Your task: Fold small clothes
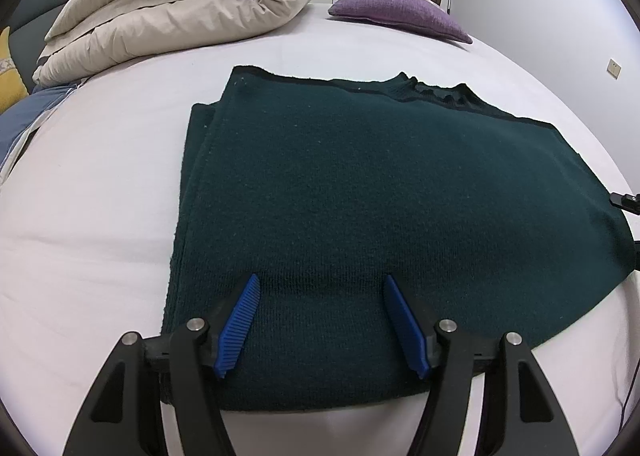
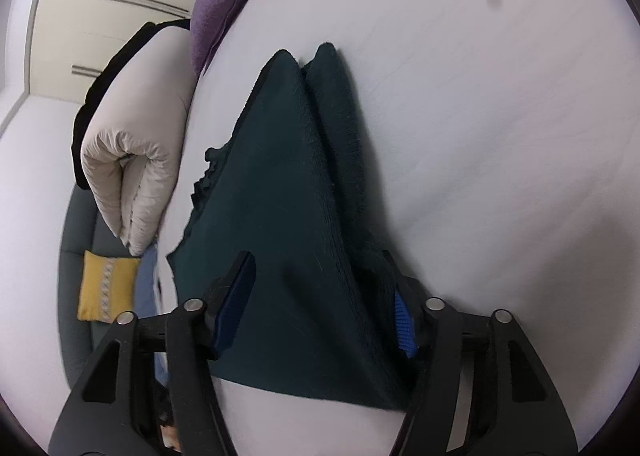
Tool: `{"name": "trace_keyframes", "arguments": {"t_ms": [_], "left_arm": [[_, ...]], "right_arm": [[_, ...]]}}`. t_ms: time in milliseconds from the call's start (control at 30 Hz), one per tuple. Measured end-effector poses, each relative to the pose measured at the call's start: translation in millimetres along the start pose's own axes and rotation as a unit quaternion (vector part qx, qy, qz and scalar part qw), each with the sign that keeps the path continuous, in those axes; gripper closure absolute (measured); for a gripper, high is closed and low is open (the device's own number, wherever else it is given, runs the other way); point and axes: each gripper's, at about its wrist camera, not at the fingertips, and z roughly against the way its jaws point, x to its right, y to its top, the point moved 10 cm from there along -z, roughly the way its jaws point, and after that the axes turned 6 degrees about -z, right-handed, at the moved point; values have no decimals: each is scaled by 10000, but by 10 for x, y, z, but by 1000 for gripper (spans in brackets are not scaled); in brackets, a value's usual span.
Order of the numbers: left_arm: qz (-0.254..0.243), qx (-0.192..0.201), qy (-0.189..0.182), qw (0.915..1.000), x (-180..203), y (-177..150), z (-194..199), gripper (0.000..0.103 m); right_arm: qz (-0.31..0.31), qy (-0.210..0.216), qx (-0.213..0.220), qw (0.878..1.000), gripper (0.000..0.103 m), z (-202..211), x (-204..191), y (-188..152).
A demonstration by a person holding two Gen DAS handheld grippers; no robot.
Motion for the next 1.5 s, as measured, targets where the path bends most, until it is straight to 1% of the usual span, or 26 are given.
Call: {"name": "trace_keyframes", "arguments": {"t_ms": [67,133,167,200,267,300,367,433,533,600,633,700,767,867,967,1033,1100,1133,1167,1200,1233,1300,1333,1400,1467,1500], "left_arm": [[18,4,-11,10000,3,1,0,35],[53,-8,-32,10000,2,10,6,36],[112,-17,-65,9999,-3,21,22,37],[232,-35,-114,9997,-14,41,52,39],[461,25,-274,9986,-6,113,147,46],[513,97,-366,9980,25,171,206,47],[511,238,-477,9973,120,297,294,47],[465,272,-731,9959,292,429,297,47],[405,295,-949,9942,504,585,189,47],[424,202,-1108,9927,632,650,55,47],[470,109,-1173,9919,681,663,-33,47],[505,16,-1135,9923,704,671,-180,47],[615,56,-1201,9908,685,687,-228,46],[800,128,-1502,9853,632,705,-230,47],[898,170,-1730,9807,591,699,-223,51],[1080,210,-1911,9754,518,693,-169,51],[1324,283,-2025,9699,389,696,-100,50],[1515,340,-2114,9650,298,709,-62,48],[1769,411,-2235,9576,185,733,-35,39],[1954,449,-2312,9520,102,754,-23,31],[2149,466,-2397,9456,5,759,-13,28],[2383,506,-2622,9337,-139,774,20,23],[2435,500,-2677,9309,-192,769,34,22],[2428,457,-2710,9303,-237,762,39,16],[2436,354,-2799,9279,-226,771,9,16],[2434,302,-2830,9272,-204,775,-7,16]], "right_arm": [[-112,129,-50,9998,55,-56,-34,-24],[-73,102,-35,9999,61,-94,-48,-51],[-52,66,-10,10000,67,-112,-40,-57],[-77,68,2,9999,75,-122,-29,-53],[-183,127,29,9997,84,-131,8,-38],[-244,191,40,9995,86,-136,30,-32],[-280,288,106,9991,88,-140,45,-34],[-221,276,200,9992,88,-147,25,-43],[-75,131,393,9991,90,-160,-39,-54],[68,3,511,9987,91,-156,-86,-54],[203,-119,584,9980,91,-160,-125,-62],[423,-329,672,9963,91,-166,-172,-60],[562,-514,731,9944,92,-176,-221,-63],[789,-824,814,9901,92,-188,-283,-58],[1127,-1278,948,9808,92,-219,-446,-73],[1389,-1600,1059,9715,92,-258,-614,-99],[1800,-1902,1189,9577,92,-337,-924,-192],[2289,-2015,1236,9443,92,-434,-1232,-328],[2856,-1984,1191,9300,92,-561,-1569,-537],[3396,-1925,1071,9144,92,-712,-1850,-759],[3957,-1877,886,8946,92,-919,-2111,-1025],[4532,-1880,517,8698,92,-1272,-2307,-1347],[4624,-1895,365,8654,92,-1414,-2320,-1433],[4682,-1861,129,8637,92,-1635,-2296,-1560],[4834,-1872,160,8550,92,-1697,-2288,-1626],[4933,-1931,211,8479,92,-1712,-2279,-1641]]}}
